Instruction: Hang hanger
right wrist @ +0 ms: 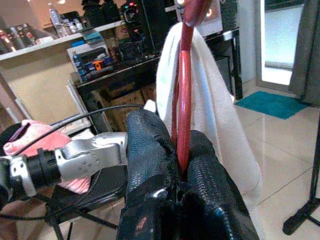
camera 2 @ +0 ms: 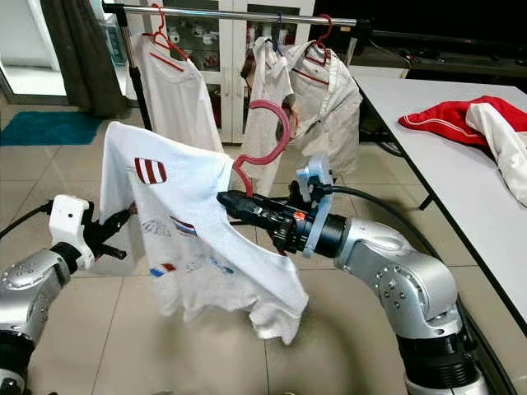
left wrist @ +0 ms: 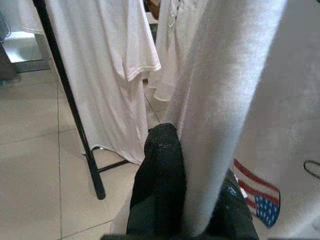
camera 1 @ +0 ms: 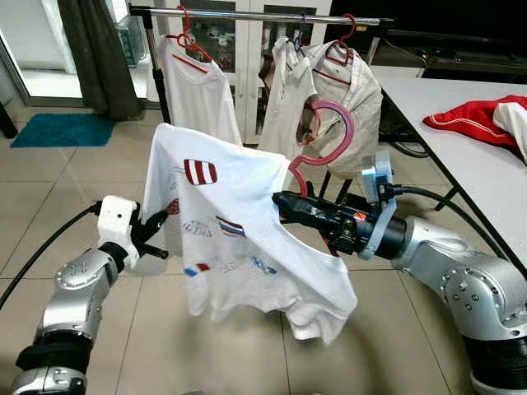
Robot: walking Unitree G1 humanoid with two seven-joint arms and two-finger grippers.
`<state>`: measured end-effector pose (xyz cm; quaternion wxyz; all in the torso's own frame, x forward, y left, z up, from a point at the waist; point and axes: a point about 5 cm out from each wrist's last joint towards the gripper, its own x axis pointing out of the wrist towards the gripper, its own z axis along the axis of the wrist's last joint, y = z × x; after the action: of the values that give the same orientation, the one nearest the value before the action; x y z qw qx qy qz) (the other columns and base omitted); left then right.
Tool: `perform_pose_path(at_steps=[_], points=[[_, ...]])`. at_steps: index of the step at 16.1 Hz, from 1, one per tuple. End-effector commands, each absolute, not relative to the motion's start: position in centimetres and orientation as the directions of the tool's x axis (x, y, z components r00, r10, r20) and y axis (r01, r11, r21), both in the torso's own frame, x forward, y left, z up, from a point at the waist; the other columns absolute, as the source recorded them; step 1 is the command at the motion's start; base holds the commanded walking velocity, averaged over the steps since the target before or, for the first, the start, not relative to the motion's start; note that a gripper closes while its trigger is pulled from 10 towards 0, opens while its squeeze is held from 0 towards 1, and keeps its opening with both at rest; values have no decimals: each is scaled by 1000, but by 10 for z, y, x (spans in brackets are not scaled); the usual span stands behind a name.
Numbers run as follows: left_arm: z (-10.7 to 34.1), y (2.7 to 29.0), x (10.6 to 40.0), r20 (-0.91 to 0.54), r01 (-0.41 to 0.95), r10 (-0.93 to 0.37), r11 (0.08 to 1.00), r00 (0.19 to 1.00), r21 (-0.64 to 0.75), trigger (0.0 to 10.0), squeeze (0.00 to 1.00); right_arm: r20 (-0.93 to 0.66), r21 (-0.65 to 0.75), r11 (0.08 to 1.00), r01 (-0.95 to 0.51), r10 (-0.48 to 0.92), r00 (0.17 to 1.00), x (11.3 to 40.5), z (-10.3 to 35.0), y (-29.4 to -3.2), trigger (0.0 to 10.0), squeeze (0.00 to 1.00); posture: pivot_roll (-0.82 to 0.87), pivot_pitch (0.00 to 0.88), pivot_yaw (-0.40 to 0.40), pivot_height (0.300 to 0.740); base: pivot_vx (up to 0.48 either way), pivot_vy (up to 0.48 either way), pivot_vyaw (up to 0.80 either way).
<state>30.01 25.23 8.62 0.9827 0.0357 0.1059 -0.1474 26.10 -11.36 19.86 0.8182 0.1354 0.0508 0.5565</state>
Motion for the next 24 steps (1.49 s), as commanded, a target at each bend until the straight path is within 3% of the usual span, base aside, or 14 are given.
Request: perform_pose_path(at_steps=[1, 7, 20, 24], points=[[88, 253, 299, -196, 279, -267, 960, 944, 33, 0, 0, 99, 244, 354, -903, 917, 387, 259, 206, -116, 10000, 0, -126, 0, -35, 719, 0, 0, 0], [85, 260, 289, -176, 220, -218, 976, 960, -8, 0, 0, 106, 239, 398, -886, 896, 431, 264, 206, -117, 10000, 0, -121, 0, -41, 719, 0, 0, 0], [74, 298, 279, -212, -114, 102, 993, 972, -43, 0, 0, 122, 235, 688, -687, 680, 723, 298, 209, -135, 10000, 0, -124, 0, -43, 719, 0, 0, 0], [65, 311, 271, -258, -232, 219, 973, 941, -20, 0, 0, 137, 237, 724, -647, 635, 760, 303, 212, -141, 10000, 0, -126, 0, -42, 719, 0, 0, 0]])
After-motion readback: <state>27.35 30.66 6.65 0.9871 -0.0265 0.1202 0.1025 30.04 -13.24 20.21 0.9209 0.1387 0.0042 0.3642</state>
